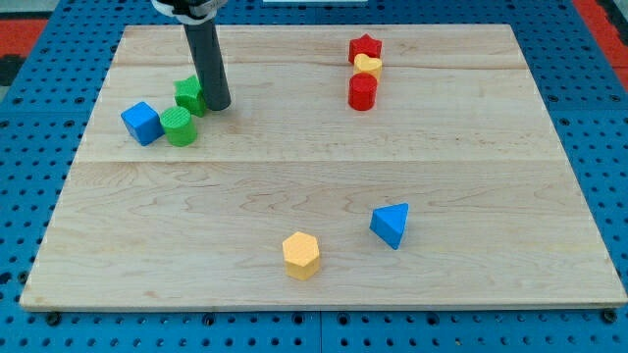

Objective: Place the green star closer to the blue cube

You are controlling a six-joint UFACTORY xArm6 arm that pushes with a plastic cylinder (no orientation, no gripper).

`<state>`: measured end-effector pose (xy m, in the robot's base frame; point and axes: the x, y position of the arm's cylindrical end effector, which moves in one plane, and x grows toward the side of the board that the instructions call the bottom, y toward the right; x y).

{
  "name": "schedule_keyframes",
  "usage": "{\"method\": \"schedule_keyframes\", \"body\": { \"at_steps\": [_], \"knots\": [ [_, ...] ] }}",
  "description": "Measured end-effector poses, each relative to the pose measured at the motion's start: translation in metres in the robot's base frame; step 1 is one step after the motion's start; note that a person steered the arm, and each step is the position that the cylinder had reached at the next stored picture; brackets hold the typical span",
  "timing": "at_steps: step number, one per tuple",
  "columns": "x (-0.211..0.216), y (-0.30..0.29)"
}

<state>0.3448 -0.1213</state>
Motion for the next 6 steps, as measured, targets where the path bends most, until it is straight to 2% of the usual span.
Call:
{"method": "schedule_keyframes", "body": {
  "at_steps": [1,3,4,5,6],
  "knots": [
    [-0.034,-0.009],
    [-0.036,-0.116],
    [-0.055,-0.114],
    [-0.065,-0.069],
    [-0.057,-0.042]
  ]
}}
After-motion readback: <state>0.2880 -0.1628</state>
